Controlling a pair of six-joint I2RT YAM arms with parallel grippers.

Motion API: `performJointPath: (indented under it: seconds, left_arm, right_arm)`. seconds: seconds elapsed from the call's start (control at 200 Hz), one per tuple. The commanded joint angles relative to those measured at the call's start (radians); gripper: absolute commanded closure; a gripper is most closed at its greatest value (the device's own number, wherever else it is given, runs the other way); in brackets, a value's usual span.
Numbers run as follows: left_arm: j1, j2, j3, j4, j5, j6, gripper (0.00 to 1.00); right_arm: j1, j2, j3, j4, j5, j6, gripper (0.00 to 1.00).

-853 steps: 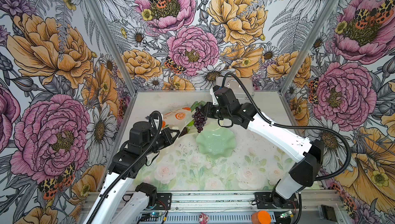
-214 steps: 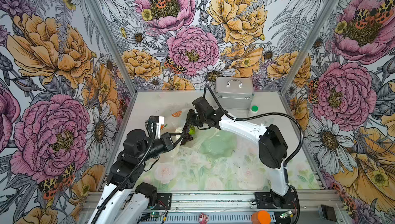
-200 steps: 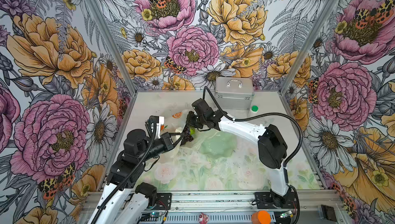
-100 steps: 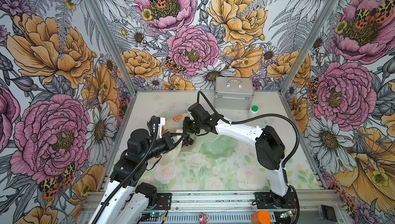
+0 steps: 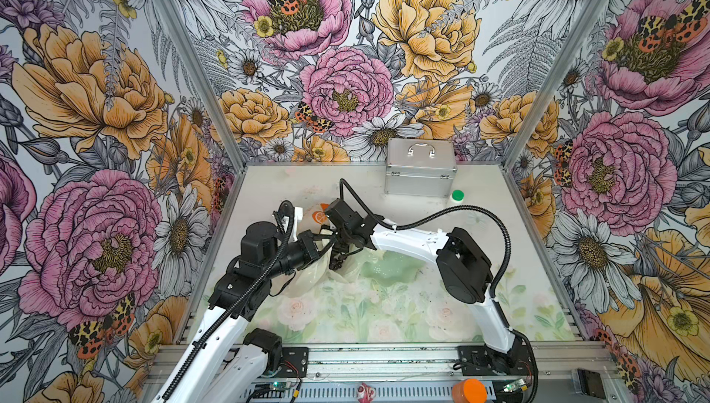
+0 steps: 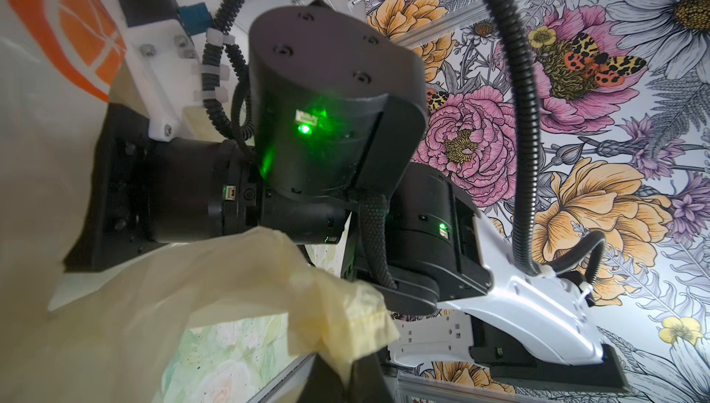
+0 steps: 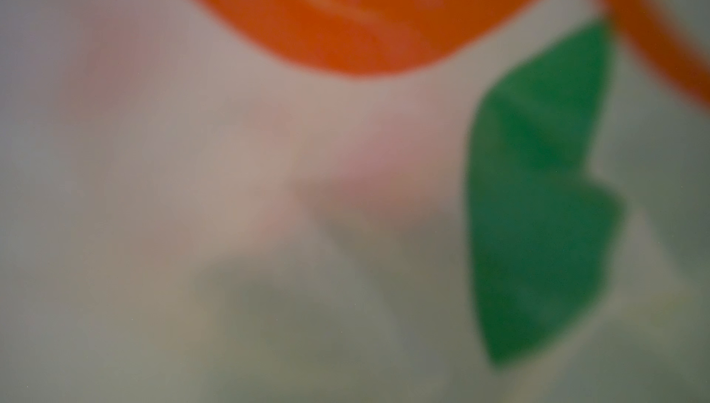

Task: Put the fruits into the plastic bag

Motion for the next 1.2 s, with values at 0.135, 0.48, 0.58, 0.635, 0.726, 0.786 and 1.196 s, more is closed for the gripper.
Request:
performJointPath:
  seconds: [0.135,0.48,0.58,0.635,0.726,0.786,1.196]
  left_arm:
    - [0.005,0.004,0.044,0.041,0.024,0.027,1.0]
    - [0.013,-0.009,0.036,0.006,0.063,0.059,1.0]
    - [0.013,-0.005,0.032,0.006,0.076,0.068,1.0]
    - [0.011,-0.005,0.029,0.006,0.077,0.072,1.0]
    - [0.007,-0.007,0.024,0.003,0.076,0.079,1.0]
    - [0.003,-0.009,0.018,-0.001,0.075,0.084,1.0]
    - [-0.015,-0.013,0.027,-0.123,-0.034,0.149,1.0]
  right_arm:
    - [-0.018,0.087,0.069,-0.024,0.038,0.083,0.84]
    - [-0.073,0.125,0.13,-0.041,0.081,0.111,0.82]
    - [-0.088,0.135,0.138,-0.049,0.092,0.118,0.82]
    - [-0.095,0.139,0.14,-0.051,0.095,0.124,0.8]
    - [-0.103,0.141,0.14,-0.052,0.1,0.127,0.76]
    - [-0.109,0.14,0.14,-0.053,0.1,0.128,0.74]
    - [-0.129,0.122,0.148,-0.062,0.092,0.102,0.44]
